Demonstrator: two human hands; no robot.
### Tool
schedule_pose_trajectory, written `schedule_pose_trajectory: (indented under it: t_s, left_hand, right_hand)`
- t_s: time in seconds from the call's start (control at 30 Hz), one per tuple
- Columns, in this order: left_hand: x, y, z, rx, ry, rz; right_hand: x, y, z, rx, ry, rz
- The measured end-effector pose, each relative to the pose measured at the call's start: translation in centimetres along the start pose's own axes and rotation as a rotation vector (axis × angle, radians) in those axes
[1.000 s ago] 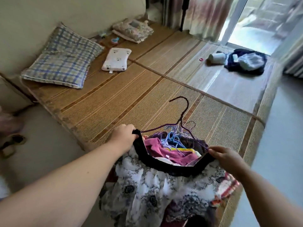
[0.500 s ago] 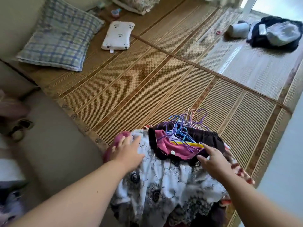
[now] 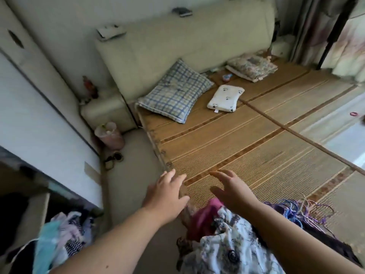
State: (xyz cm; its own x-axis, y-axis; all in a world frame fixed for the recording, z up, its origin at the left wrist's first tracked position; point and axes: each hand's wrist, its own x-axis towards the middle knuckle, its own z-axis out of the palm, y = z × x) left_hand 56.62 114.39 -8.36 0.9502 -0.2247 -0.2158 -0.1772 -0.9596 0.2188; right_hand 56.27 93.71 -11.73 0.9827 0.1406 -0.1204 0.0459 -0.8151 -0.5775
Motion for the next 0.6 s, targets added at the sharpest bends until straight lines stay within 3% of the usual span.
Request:
schedule_pose_trajectory:
  t_s: [0.4, 0.6]
  left_hand:
    - [-16.5, -21.2, -18.3, 0.285, 0.493, -0.36]
    - [-24.3, -26.4, -26.6, 0.327, 0.778, -0.574]
  right_hand:
    - [4.5, -35.5, 4.7, 0.075, 0.04, -0.708]
    - [3.6, -49.7, 5.3, 0.212, 0.058, -0.963]
